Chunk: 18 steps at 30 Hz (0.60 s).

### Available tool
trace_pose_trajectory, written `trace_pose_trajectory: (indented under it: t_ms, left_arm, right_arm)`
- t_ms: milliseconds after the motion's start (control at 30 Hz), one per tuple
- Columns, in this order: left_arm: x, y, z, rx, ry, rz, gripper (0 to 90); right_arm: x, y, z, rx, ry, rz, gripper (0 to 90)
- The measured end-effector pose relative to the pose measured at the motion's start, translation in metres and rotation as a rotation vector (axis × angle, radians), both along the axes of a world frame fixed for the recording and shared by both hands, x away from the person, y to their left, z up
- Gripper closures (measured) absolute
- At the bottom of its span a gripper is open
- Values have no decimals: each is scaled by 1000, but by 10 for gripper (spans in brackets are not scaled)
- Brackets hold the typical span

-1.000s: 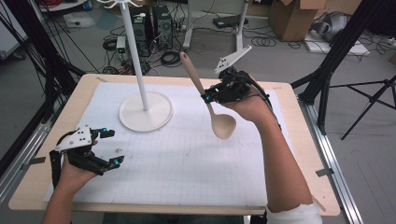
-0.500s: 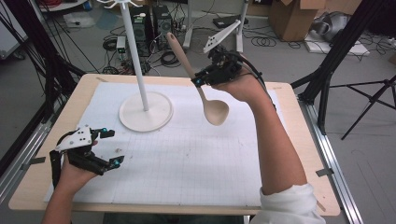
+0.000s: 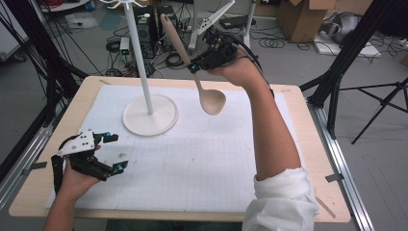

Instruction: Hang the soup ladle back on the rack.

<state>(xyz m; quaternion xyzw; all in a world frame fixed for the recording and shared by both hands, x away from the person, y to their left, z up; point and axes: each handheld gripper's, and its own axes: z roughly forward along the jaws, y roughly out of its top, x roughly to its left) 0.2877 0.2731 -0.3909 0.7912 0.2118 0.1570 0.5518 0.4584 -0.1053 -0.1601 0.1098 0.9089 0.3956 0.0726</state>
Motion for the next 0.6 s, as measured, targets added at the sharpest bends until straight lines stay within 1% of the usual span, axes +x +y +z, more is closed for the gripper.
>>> trace_pose_trajectory:
  t_ms: [33, 200, 333, 433, 467, 600]
  left_arm:
    - [0, 0, 0, 0, 0, 0, 17]
    - [-1, 2, 0, -2, -2, 4, 16]
    - [-1, 4, 0, -4, -2, 6, 16]
    - [-2, 5, 0, -8, 1, 8, 16]
    - [-2, 5, 0, -7, 1, 9, 16]
    - [-2, 4, 0, -3, -1, 6, 17]
  right_arm:
    - [0, 0, 0, 0, 0, 0, 777]
    - [12, 10, 4, 16, 13, 0, 777]
    - [17, 17, 5, -10, 17, -5, 777]
    - [20, 24, 8, -14, 16, 4, 777]
    - [21, 26, 9, -10, 6, 5, 777]
    - [28, 28, 7, 3, 25, -5, 777]
